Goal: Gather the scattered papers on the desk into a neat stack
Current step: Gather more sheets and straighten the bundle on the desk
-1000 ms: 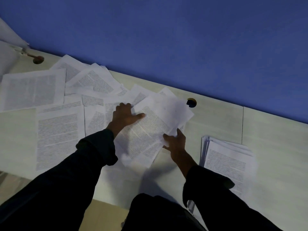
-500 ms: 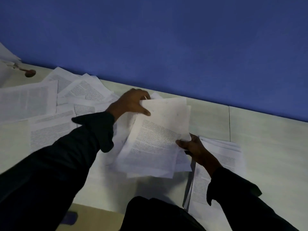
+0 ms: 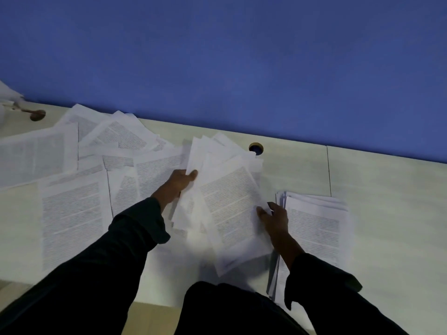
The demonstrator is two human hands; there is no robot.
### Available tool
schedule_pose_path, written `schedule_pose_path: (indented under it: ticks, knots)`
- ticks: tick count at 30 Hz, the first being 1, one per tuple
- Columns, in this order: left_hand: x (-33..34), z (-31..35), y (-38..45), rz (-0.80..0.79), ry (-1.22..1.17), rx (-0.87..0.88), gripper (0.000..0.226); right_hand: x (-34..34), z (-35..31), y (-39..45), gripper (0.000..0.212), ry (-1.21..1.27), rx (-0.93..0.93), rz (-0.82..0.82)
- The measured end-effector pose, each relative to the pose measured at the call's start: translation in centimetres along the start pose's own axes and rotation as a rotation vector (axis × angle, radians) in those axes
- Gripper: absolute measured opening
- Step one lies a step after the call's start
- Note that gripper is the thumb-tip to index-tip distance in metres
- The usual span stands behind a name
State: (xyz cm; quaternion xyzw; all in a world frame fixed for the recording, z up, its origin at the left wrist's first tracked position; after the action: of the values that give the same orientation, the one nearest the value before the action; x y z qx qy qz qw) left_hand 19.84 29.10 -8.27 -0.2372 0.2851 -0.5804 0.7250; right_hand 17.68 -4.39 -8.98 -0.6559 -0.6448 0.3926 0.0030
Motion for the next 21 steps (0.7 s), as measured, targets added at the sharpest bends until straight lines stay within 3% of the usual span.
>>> schedule_pose_path:
  ticks: [3,5,9,13,17,19,21]
  knots:
    - [-0.4,-1.8,-0.6,-0.011,-0.156,-0.044,0.045,-0.3,1.7,-0.2,0.019,0.126,0.112,0.104]
    - [-0.1,-2.7,-0.7,-0.022,-0.201,-0.061,0.052,0.1,2.1,-0.4,0.022,0.135,0.132,0.09]
    - [1.8,-3.7,-2.5,-0.117,-0.099,-0.048,0.052,0.7,2.7,-0.8,0.024,0.294,0.189,0.083]
    - [3.1,-5.3,-3.5,-0.2,-0.061,-0.064,0.054,1.2,1.8,-1.1,0.016,0.276,0.157,-0.078]
    - [3.7,-5.7,-5.1,-0.504,-0.032,-0.154,0.047,0.8,1.5,-0.2,0.052,0.171,0.128,-0.091]
    - [3.8,-5.7,-5.9,-0.633,0.041,-0.221,0.047,0.9,1.1,-0.1,0.045,0.275,0.127,-0.085]
    - [4.1,-4.9,-6.1,-0.626,0.004,-0.196,0.047,1.3,0.3,-0.3,0.028,0.302,0.08,-0.118]
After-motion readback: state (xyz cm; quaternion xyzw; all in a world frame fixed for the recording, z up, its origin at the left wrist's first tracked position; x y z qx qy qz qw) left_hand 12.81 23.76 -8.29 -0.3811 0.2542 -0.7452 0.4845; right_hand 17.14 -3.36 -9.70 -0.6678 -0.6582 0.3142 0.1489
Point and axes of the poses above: each hand's wrist, its own y-axis towards the middle knuckle, its own x-axis out of the palm, z = x × y, the point moved 7 cm from there along y, towards the middle knuckle, and after that the axes turned 1 degree about -z, right-handed, at the moved point
